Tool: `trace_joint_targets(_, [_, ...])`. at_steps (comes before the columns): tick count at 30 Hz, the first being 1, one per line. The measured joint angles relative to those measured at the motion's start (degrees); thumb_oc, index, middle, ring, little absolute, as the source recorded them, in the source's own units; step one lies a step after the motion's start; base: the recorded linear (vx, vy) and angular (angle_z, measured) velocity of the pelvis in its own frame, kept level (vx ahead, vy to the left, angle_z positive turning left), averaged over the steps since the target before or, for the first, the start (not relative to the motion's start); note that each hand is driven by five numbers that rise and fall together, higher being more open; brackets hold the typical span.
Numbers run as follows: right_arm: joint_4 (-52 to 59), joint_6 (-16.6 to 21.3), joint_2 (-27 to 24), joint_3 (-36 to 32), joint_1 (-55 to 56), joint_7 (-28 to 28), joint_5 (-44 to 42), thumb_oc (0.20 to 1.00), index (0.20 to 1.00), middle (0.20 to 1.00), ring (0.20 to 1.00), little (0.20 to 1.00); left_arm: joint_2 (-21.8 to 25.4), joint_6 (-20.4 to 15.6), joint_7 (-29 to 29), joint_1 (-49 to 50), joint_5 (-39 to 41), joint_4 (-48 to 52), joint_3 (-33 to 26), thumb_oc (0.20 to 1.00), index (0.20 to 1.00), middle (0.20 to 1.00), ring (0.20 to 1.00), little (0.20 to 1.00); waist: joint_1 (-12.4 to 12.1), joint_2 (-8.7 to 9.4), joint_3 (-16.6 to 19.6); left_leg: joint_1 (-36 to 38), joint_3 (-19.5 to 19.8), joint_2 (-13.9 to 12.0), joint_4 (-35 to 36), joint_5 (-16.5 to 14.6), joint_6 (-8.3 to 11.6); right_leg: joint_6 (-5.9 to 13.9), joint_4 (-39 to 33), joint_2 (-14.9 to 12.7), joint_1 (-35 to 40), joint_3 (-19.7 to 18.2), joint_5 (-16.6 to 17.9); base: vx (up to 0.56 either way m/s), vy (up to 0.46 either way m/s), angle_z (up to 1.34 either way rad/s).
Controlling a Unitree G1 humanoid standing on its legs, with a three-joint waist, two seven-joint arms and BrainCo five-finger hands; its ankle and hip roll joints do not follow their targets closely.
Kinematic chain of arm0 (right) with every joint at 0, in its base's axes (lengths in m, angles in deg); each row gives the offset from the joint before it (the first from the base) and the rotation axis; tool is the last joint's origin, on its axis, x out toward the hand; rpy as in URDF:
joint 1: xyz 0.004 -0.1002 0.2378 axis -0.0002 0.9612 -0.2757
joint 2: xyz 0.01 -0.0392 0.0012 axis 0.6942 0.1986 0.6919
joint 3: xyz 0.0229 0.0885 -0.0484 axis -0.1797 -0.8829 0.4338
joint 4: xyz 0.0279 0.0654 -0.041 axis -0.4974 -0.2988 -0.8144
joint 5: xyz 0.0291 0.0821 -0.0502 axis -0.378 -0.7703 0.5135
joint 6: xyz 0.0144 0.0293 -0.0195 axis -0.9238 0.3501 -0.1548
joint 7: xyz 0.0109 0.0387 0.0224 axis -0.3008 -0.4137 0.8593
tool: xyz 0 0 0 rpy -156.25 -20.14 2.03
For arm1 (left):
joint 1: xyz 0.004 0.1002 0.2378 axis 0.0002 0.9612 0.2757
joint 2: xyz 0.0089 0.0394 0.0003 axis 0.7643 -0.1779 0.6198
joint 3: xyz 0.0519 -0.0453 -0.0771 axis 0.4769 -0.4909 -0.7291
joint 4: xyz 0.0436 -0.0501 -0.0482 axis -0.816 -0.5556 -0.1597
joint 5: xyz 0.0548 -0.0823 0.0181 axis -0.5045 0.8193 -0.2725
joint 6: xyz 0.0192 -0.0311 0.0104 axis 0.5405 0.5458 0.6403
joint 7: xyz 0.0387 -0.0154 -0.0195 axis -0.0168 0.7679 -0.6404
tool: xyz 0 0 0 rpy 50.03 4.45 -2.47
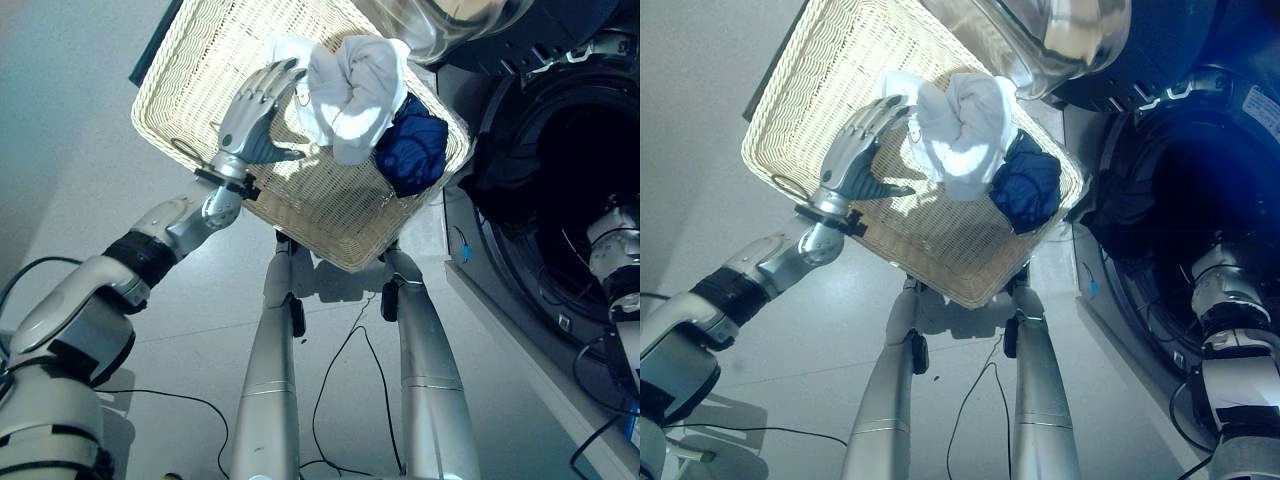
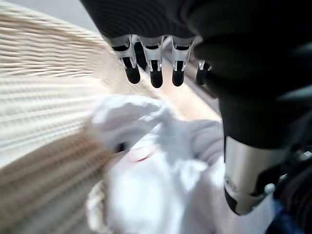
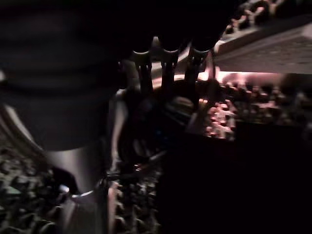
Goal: Put the clothes into the washing machine.
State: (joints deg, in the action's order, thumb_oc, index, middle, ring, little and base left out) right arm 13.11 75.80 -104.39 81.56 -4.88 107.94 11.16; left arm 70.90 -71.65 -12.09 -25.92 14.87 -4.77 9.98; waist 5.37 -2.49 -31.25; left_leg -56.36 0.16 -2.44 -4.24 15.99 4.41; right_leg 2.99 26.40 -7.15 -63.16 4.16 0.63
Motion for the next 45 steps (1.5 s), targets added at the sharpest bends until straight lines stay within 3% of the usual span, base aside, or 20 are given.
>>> trace_joint_targets(8, [4.46, 0.74, 4.66, 3.68, 3.74, -2.92, 2.06, 1.0, 1.0, 1.0, 1.0, 1.0, -5.08, 4.1, 0.95, -2.8, -2.29, -1.28, 2.6, 1.0, 1.0, 1.0, 1.0, 1.0, 1.83, 0.1, 0.06, 0.04, -0.64, -0.3, -0.52, -0.91, 0.06, 0.23, -0.07, 0.48, -0.32, -0.91, -0.11, -0.01, 0.014, -0.04])
trace_joint_targets(15, [13.69, 3.05, 8.59, 7.17, 3.99, -4.63, 4.69, 1.0, 1.0, 1.0, 1.0, 1.0, -8.23, 10.62, 3.96, -7.08, -7.53, -11.37, 4.52, 1.0, 1.0, 1.0, 1.0, 1.0, 4.75, 0.39, 0.19, -0.56, -2.35, -0.56, -0.63, -1.17, 0.02, -0.03, -0.64, 0.91, -1.38, -2.16, 0.4, 0.0, 0.042, -0.06])
trace_joint_targets(24, [22.02, 5.12, 9.53, 9.43, 4.91, -4.19, 7.53, 1.0, 1.0, 1.0, 1.0, 1.0, -8.92, 14.24, 7.81, -9.85, -11.23, -17.9, 6.73, 1.0, 1.0, 1.0, 1.0, 1.0, 5.03, 1.02, 0.49, -0.29, -4.48, -0.71, -1.3, -2.31, -0.34, 0.54, -0.68, 1.07, -1.86, -3.67, 0.35, 0.01, 0.039, -0.05])
trace_joint_targets(36, [29.86, 5.15, 10.74, 10.51, 6.15, -0.8, 12.75, 1.0, 1.0, 1.0, 1.0, 1.0, -9.92, 18.08, 8.27, -9.78, -13.62, -19.44, 6.43, 1.0, 1.0, 1.0, 1.0, 1.0, 5.0, 1.83, 0.93, -0.42, -4.91, -1.03, -1.4, -2.54, -0.24, 1.02, -1.67, 1.37, -1.95, -3.96, 0.81, 0.0, 0.006, -0.02])
trace_joint_targets(37, [30.72, 5.13, 10.91, 10.52, 6.2, -0.37, 13.81, 1.0, 1.0, 1.0, 1.0, 1.0, -9.91, 18.19, 8.42, -9.72, -14.17, -19.51, 6.34, 0.586, 0.586, 0.586, 0.586, 0.586, 4.97, 2.06, 1.05, -0.43, -4.91, -1.09, -1.4, -2.54, -0.18, 1.02, -1.67, 1.43, -1.96, -3.96, 0.81, 0.0, 0.0, 0.0])
trace_joint_targets(39, [31.5, 5.13, 11.89, 10.51, 6.19, 0.2, 14.77, 1.0, 1.0, 1.0, 1.0, 1.0, -9.9, 18.3, 9.28, -9.58, -14.9, -19.72, 6.24, 0.2, 0.2, 0.2, 0.2, 0.2, 4.95, 2.81, 1.47, -0.42, -4.93, -1.24, -1.5, -2.63, -0.03, 1.02, -1.68, 1.58, -1.97, -3.98, 0.81, 0.0, 0.0, -0.02])
trace_joint_targets(42, [32.34, 5.06, 13.68, 10.49, 6.22, 0.41, 15.73, 1.0, 1.0, 1.0, 1.0, 1.0, -10.04, 19.02, 10.92, -9.77, -15.73, -19.73, 5.84, 0.2, 0.2, 0.2, 0.2, 0.2, 4.9, 4.19, 2.26, -0.39, -4.96, -1.37, -1.57, -2.71, 0.08, 1.01, -1.76, 1.73, -1.98, -4.06, 0.81, 0.0, 0.0, 0.0])
trace_joint_targets(45, [34.79, 5.03, 14.78, 10.48, 6.22, 0.52, 16.41, 1.0, 1.0, 1.0, 1.0, 1.0, -11.12, 19.61, 12.75, -10.89, -15.72, -19.76, 3.69, 0.2, 0.2, 0.2, 0.2, 0.2, 4.91, 4.39, 2.43, -0.33, -5.03, -1.33, -1.57, -2.68, 0.2, 0.99, -1.6, 1.73, -1.9, -4.15, 0.83, 0.0, 0.0, 0.0])
